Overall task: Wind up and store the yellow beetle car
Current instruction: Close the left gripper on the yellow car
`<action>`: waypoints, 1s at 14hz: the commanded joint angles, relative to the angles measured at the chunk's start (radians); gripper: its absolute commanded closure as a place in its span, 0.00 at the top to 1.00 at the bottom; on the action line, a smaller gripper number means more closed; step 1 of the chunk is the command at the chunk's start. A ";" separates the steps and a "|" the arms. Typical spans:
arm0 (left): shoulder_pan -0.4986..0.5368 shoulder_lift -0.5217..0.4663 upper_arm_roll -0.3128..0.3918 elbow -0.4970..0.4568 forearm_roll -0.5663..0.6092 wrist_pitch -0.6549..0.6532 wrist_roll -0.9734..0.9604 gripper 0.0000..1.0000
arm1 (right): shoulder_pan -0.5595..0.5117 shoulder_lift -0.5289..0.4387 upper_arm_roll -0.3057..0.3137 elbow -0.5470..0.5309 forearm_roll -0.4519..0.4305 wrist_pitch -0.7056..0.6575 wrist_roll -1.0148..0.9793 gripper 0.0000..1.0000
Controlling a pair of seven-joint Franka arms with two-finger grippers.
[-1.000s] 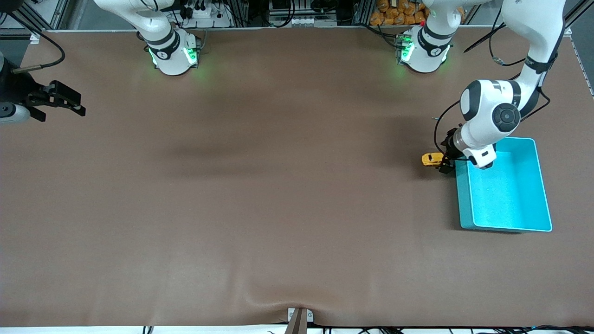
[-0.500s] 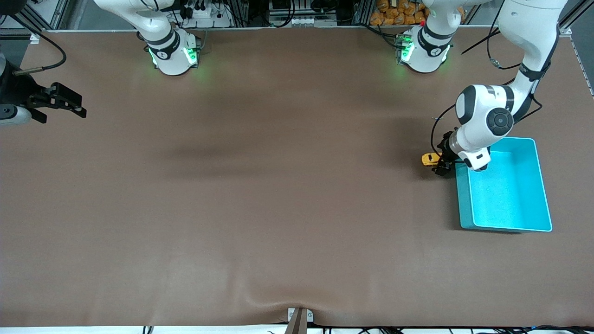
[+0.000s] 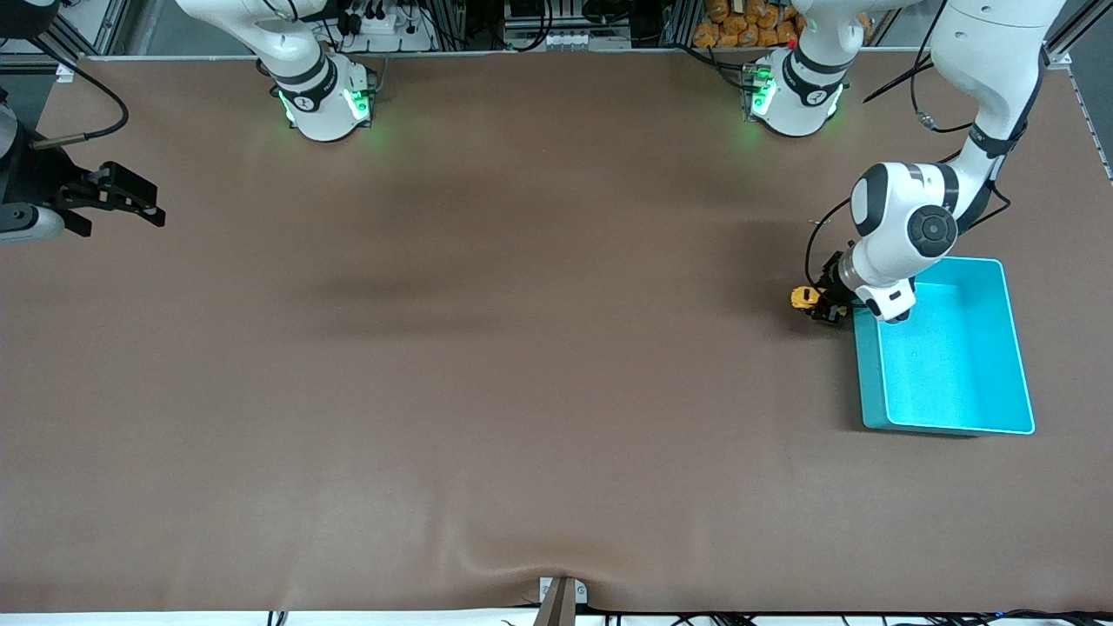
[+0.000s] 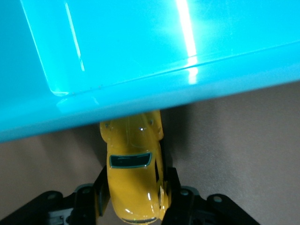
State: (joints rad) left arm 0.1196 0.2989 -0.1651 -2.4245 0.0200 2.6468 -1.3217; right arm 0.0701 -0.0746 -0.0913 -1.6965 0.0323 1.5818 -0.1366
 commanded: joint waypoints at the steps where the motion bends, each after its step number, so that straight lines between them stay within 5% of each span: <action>1: -0.032 -0.038 -0.005 0.004 0.015 0.002 -0.017 0.00 | 0.010 0.002 -0.008 -0.002 -0.015 0.007 0.006 1.00; 4: -0.049 -0.087 -0.030 0.056 0.018 -0.066 -0.008 0.00 | 0.007 0.002 -0.008 -0.002 -0.017 0.007 0.006 1.00; 8: -0.047 -0.096 -0.051 0.260 0.100 -0.307 0.015 0.00 | 0.007 0.004 -0.010 0.003 -0.017 0.009 0.006 1.00; 14: 0.021 -0.092 -0.039 0.416 0.104 -0.409 0.402 0.00 | 0.016 0.016 -0.008 0.009 -0.014 0.024 0.020 1.00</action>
State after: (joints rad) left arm 0.1041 0.2002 -0.2009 -2.0486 0.1026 2.2653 -1.0379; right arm 0.0724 -0.0680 -0.0954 -1.6965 0.0315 1.5990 -0.1364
